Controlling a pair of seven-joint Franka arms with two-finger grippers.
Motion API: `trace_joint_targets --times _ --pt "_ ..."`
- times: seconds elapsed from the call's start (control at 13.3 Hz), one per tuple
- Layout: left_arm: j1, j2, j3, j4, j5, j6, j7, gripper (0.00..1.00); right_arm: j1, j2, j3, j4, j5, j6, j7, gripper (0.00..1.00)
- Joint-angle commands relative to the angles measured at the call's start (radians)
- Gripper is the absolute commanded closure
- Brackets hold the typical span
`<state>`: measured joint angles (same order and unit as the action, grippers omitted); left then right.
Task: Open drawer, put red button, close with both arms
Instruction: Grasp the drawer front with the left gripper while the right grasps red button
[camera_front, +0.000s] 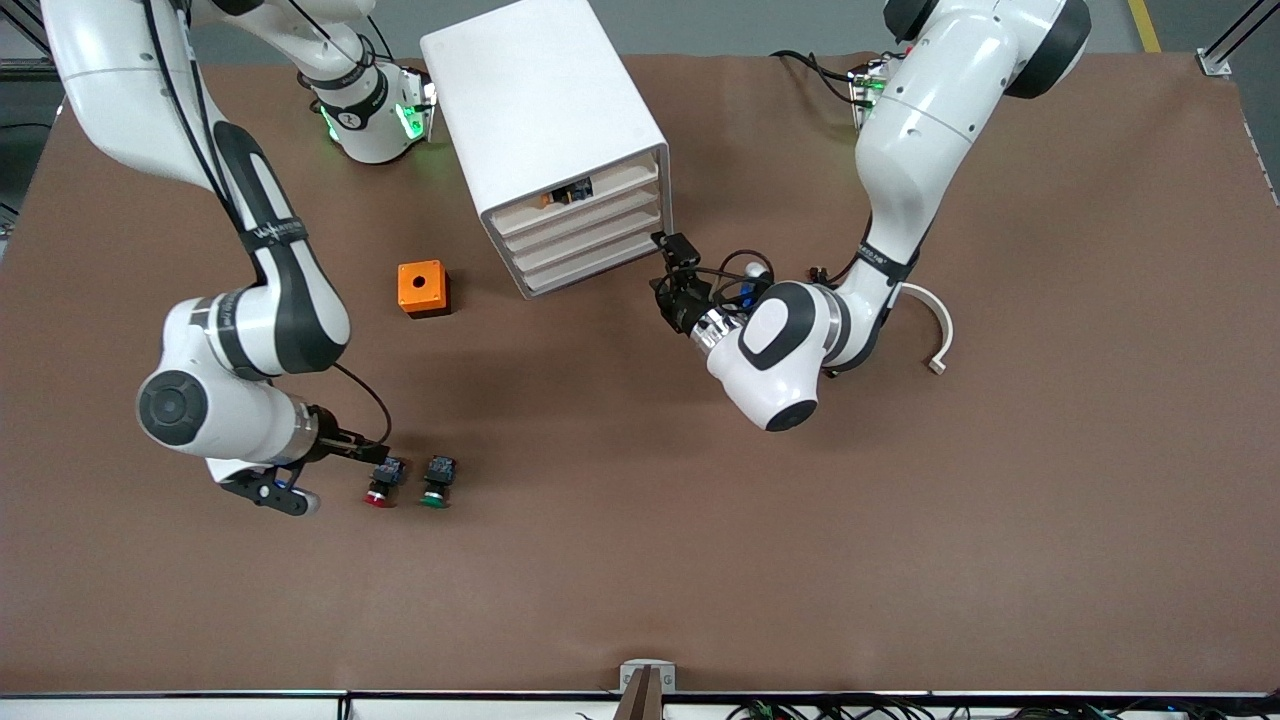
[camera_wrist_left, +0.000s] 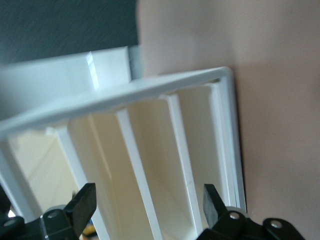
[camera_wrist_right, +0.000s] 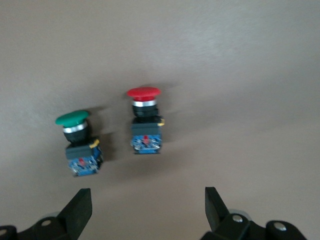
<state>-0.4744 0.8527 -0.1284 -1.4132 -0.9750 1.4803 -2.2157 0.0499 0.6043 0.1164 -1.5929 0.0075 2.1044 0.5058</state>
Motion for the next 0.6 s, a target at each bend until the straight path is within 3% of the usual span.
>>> trace_joint_targets --times 0.0,0.53 --pt "-0.013 0.040 0.003 0.025 -0.094 -0.012 -0.151 0.19 -0.016 0.054 0.035 0.019 0.006 0.061 0.056 0.00" --pt "-0.105 0.071 0.003 0.023 -0.197 -0.014 -0.240 0.36 -0.022 0.129 0.034 0.014 -0.041 0.147 0.040 0.00"
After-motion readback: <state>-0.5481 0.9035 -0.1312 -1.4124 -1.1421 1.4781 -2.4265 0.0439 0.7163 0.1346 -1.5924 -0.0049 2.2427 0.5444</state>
